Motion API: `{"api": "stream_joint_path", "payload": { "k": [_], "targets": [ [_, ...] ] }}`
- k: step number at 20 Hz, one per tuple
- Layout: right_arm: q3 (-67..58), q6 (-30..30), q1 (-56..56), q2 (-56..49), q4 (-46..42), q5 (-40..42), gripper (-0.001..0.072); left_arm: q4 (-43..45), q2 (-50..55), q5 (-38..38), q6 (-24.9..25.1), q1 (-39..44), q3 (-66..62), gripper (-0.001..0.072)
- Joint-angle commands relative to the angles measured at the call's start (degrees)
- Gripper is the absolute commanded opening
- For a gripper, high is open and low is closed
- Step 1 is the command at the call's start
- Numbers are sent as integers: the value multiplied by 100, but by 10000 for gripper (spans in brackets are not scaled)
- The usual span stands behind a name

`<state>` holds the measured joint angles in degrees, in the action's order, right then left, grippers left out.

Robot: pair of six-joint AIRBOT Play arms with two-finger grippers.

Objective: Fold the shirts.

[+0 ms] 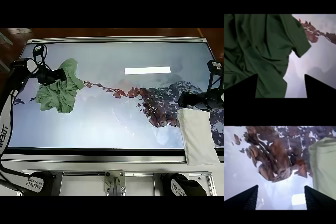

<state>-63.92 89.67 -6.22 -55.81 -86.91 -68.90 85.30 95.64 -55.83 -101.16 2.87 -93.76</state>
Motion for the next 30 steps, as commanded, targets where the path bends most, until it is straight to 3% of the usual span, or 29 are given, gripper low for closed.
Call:
{"api": "stream_joint_path", "payload": {
  "k": [1,4,9,10,12,15,17,20,23,27,30],
  "targets": [
    [4,151,-4,-122,11,118,678,-72,1331,-1032,-55,-614,-1338,709],
    [9,175,-4,-461,348,87,678,-772,2009,-1045,-72,-697,-1692,712],
    [9,-122,-4,-986,909,-212,678,-774,2404,-1023,-313,-719,-1692,705],
    [9,-166,-4,-1051,931,-295,678,-763,2406,-1016,-310,-719,-1692,652],
    [9,-188,-4,-1113,935,-365,678,-732,2411,-1014,-310,-717,-1692,477],
    [9,-295,-4,-1117,990,-415,679,-981,2378,-1027,-308,-719,-1735,113],
    [7,-343,-4,-1115,1016,-470,678,-1268,2225,-1093,-179,-675,-2009,36],
    [7,-623,-4,-1086,1005,-551,678,-1290,1491,-1064,258,-382,-2450,35],
    [-7,-833,-4,-835,999,-531,678,-1292,114,-1152,903,216,-2441,35],
    [-533,-898,-7,57,988,-498,678,-1292,-1624,-1349,896,1606,-2435,35],
    [-1150,-866,-11,798,667,-481,679,-1290,-2138,-1370,894,2824,-2435,35]
  ]
}}
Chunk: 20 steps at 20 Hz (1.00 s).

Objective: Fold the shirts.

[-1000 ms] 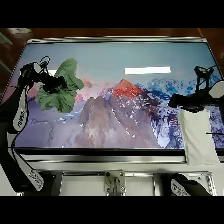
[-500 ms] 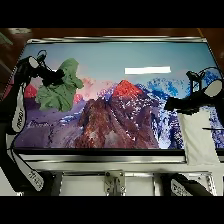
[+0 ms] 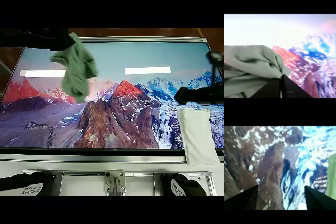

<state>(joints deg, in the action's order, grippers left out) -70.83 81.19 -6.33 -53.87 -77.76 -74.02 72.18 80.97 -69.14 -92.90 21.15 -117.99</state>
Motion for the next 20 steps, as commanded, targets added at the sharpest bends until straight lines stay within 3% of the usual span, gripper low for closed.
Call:
{"api": "stream_joint_path", "payload": {
  "k": [1,4,7,11,12,14,15,17,20],
  "targets": [
    [-608,24,0,802,-402,11,678,22,-671,-55,31,1373,28,35],
    [-785,127,0,1246,-1097,-332,678,24,-557,133,-157,2103,732,35],
    [-780,122,0,1241,-1849,-1397,678,22,-247,592,-299,2437,1709,35],
    [-367,109,0,1117,-1526,-1639,679,15,439,1016,-605,2490,2640,37],
    [-166,151,2,1067,-1239,-1600,678,13,621,1016,-675,2474,2723,110],
    [278,155,2,909,-741,-1491,678,-103,800,955,-863,2321,2719,637],
    [479,153,2,804,-592,-1370,678,-131,776,911,-977,2146,2693,713],
    [726,146,0,568,-433,-1117,678,-131,649,496,-935,1655,2490,713],
    [796,-107,0,9,-444,-1058,678,-109,400,-544,-452,723,2452,711]
  ]
}}
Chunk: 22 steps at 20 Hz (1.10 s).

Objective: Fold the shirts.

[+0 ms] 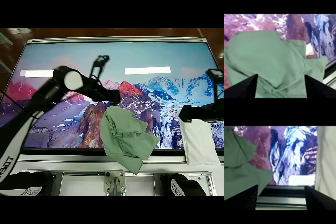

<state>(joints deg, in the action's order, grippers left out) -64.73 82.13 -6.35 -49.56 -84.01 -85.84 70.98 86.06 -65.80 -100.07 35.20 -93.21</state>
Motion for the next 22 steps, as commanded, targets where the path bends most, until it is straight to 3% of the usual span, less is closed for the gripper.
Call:
{"api": "stream_joint_path", "payload": {
  "k": [1,3,5,11,19,20,21,22],
  "targets": [
    [190,-332,2,-649,190,79,678,7,-116,-1233,350,-933,48,712],
    [190,-675,0,-1075,264,-57,678,-13,-116,-1585,448,-1248,522,712],
    [289,-809,-144,-1429,546,-48,678,-162,-120,-1480,505,-1276,1331,711],
    [1412,-1211,-1683,-1814,2017,-48,678,-1838,-63,721,907,-1217,3576,711],
    [2210,-1438,-1991,-1814,2133,-9,678,-3056,570,1598,1690,-1045,3711,708],
    [2293,-1458,-1991,-1814,2105,-4,678,-3112,610,1644,1694,-1003,3711,696],
    [2396,-1473,-1991,-1823,2098,7,678,-3119,634,1676,1692,-960,3711,631],
    [2516,-1471,-1991,-1847,2109,2,678,-3119,654,1690,1692,-911,3711,499]
  ]
}}
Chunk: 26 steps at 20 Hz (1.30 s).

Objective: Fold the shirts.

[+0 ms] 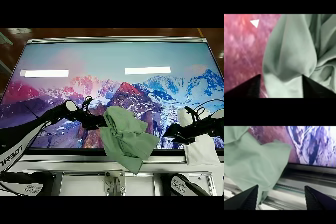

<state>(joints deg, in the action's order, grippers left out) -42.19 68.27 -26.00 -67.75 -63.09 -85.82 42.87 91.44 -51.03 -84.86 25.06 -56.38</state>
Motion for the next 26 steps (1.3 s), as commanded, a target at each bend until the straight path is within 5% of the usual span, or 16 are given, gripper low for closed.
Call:
{"api": "stream_joint_path", "payload": {
  "k": [1,3,5,12,13,15,16,21,26],
  "targets": [
    [420,-87,-26,-83,70,-2,678,-313,120,221,170,133,28,361],
    [743,-90,-26,-205,188,208,678,-374,111,173,175,138,26,145],
    [1010,-90,-26,-293,315,616,678,-372,87,48,367,138,-15,43],
    [1222,-186,444,-787,1436,1757,677,-367,-120,-173,730,138,-122,35],
    [1215,-179,732,-885,1508,1956,633,-367,-157,-175,730,136,-122,35],
    [1086,-168,1102,-940,1504,2031,153,-323,-273,-245,730,74,-122,35],
    [918,-203,1147,-920,1502,1770,78,-203,-387,-297,730,4,-125,34],
    [-463,-470,1152,133,1875,933,73,695,-1582,-649,664,-483,-833,33],
    [-2544,90,1152,1851,3906,1384,73,1158,-3383,-363,566,-516,-3101,33]
  ]
}}
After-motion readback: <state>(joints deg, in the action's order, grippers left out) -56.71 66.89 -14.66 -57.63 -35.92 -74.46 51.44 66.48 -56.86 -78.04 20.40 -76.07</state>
